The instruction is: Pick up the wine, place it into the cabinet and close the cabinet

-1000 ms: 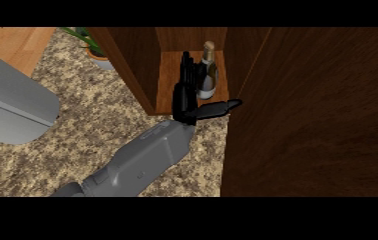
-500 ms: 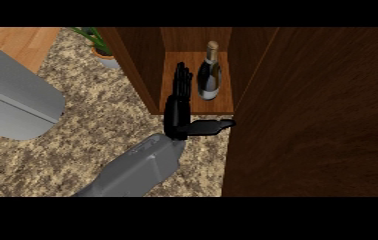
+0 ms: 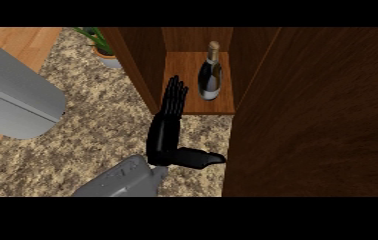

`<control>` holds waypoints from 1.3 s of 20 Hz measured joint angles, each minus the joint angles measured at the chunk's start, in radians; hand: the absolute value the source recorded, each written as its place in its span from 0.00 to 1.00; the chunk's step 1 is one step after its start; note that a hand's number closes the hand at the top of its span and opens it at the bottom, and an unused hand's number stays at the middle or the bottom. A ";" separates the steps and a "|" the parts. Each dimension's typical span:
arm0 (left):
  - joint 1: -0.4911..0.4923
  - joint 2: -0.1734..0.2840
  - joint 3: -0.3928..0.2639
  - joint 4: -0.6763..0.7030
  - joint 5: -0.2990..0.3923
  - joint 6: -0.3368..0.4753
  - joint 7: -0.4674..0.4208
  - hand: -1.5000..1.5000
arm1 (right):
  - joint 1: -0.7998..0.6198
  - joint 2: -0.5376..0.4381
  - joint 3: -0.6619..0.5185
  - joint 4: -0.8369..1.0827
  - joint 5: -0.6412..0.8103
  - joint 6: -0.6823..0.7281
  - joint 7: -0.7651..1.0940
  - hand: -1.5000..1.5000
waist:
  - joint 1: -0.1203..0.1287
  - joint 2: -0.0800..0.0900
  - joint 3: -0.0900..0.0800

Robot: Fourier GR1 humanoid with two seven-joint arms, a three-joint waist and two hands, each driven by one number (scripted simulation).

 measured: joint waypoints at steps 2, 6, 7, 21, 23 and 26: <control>0.034 0.053 -0.001 -0.080 -0.028 0.002 0.025 0.00 | -0.001 -0.008 -0.005 -0.007 -0.019 0.008 0.010 0.00 | 0.000 0.000 0.000; 0.118 0.149 -0.006 -0.223 -0.067 -0.021 0.046 0.00 | 0.019 -0.032 0.010 -0.011 -0.055 0.061 0.010 1.00 | 0.003 0.000 0.000; 0.133 0.178 -0.005 -0.250 -0.072 -0.041 0.053 0.00 | 0.015 -0.047 0.011 -0.019 -0.063 0.076 0.016 1.00 | 0.003 0.000 0.001; 0.431 0.561 0.117 -0.601 -0.076 -0.232 0.059 1.00 | 0.123 -0.057 0.218 -0.040 -0.101 0.218 0.025 1.00 | 0.004 -0.003 -0.001; 0.474 0.602 0.147 -0.622 -0.065 -0.257 0.054 0.00 | 0.112 -0.039 0.285 -0.043 -0.100 0.200 0.055 1.00 | 0.005 -0.003 -0.001; 0.552 0.654 0.186 -0.647 -0.061 -0.295 0.015 0.00 | 0.095 -0.005 0.404 -0.047 -0.093 0.164 0.108 1.00 | 0.007 -0.004 -0.001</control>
